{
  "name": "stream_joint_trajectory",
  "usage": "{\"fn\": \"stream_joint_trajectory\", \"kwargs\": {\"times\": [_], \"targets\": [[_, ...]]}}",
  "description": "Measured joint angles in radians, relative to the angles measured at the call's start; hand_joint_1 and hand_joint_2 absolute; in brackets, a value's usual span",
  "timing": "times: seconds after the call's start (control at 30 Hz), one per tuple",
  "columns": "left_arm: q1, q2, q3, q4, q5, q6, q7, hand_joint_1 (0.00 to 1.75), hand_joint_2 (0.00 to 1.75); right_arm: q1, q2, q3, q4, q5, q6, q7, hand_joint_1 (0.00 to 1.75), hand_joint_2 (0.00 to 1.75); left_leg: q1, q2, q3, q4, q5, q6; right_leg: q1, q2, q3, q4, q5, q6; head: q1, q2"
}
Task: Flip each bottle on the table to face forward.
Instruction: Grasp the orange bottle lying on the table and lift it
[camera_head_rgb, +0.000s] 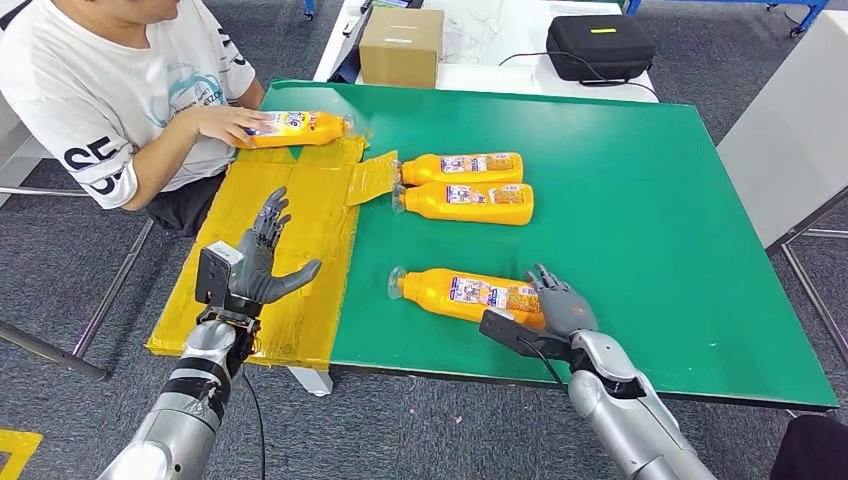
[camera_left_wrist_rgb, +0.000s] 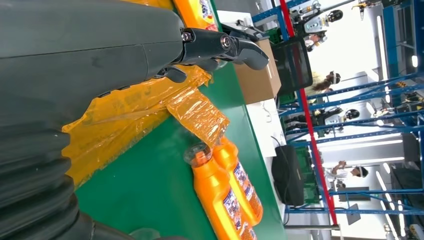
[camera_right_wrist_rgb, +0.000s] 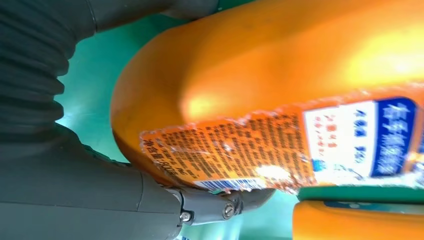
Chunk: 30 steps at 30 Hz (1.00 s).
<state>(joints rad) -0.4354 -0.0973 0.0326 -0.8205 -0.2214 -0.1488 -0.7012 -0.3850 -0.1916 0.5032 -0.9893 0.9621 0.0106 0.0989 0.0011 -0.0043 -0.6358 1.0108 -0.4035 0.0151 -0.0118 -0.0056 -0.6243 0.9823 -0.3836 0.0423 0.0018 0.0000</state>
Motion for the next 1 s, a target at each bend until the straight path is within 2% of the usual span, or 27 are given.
{"fn": "stream_joint_trajectory", "kwargs": {"times": [0.47, 0.6, 0.87, 1.0], "targets": [[-0.020, 0.000, -0.007, 0.008, 0.029, -0.032, 0.000, 0.00, 1.75, -0.074, -0.020, 0.000, 0.088, -0.197, 0.109, -0.171, 1.75, 1.75, 0.000, 0.001, 0.001, 0.000, 0.000, 0.000, 0.000, 0.000, 0.000, 0.000, 0.000, 0.000, 0.000, 0.000], [-0.041, 0.000, -0.019, 0.024, 0.036, -0.041, 0.000, 0.00, 1.75, -0.081, -0.023, 0.000, 0.106, -0.260, 0.111, -0.197, 1.75, 1.75, 0.000, 0.001, 0.001, 0.000, 0.000, 0.000, 0.000, 0.000, 0.000, 0.000, 0.000, 0.000, 0.000, 0.000], [-0.074, -0.002, -0.040, 0.059, 0.038, -0.020, 0.000, 0.00, 1.75, -0.060, 0.012, -0.002, 0.118, -0.350, 0.037, -0.232, 1.75, 1.75, 0.000, 0.001, 0.001, 0.000, 0.000, 0.000, 0.000, 0.001, 0.000, 0.000, 0.000, 0.000, 0.000, 0.000], [-0.078, -0.011, -0.047, 0.069, 0.016, 0.055, 0.019, 0.00, 1.75, -0.015, 0.084, -0.034, 0.109, -0.394, -0.114, -0.266, 1.75, 1.75, 0.001, 0.001, 0.000, 0.000, 0.000, 0.000, 0.001, 0.001, -0.001, 0.000, 0.000, 0.000, 0.000, 0.000]]}}
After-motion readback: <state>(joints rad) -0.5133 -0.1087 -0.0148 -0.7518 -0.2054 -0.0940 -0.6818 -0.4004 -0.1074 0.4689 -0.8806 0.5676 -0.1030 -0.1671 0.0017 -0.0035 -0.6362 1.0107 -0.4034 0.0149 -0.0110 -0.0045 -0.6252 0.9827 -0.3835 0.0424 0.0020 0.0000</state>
